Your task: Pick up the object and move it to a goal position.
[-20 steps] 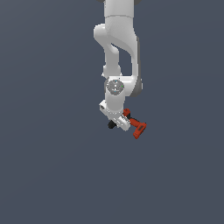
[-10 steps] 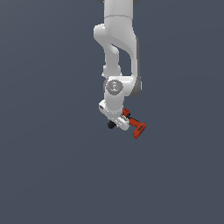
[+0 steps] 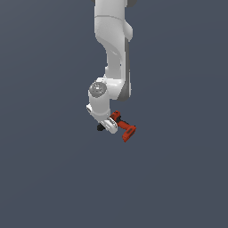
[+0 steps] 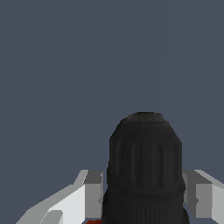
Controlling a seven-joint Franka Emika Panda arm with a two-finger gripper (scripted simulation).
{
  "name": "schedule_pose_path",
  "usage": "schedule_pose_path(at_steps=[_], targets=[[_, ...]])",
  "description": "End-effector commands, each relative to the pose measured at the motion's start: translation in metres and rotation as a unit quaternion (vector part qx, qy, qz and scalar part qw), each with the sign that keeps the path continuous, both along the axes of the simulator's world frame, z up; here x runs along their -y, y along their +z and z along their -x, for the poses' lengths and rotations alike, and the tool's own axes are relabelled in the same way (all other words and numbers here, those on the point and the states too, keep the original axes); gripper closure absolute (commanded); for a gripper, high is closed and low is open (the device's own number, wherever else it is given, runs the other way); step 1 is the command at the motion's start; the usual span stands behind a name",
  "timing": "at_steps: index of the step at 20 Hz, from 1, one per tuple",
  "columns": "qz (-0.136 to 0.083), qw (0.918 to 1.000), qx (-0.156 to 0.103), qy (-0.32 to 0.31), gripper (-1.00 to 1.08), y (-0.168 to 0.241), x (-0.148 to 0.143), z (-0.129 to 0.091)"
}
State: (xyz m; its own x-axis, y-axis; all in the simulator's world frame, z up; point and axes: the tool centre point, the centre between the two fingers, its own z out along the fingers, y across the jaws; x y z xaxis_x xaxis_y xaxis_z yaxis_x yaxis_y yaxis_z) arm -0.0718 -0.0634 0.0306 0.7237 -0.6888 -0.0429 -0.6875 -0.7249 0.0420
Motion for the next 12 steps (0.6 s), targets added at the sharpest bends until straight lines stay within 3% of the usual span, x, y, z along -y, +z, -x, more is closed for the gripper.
schedule_pose_path(at_steps=[1,7,12], targets=[[0.001,1.0000,0.002,-0.002,1.08,0.003,0.026,-0.003],[0.001,1.0000,0.002,-0.002,1.08,0.004,0.064,-0.007],[0.001,1.0000,0.002,-0.002,1.08,0.004,0.074,-0.009]])
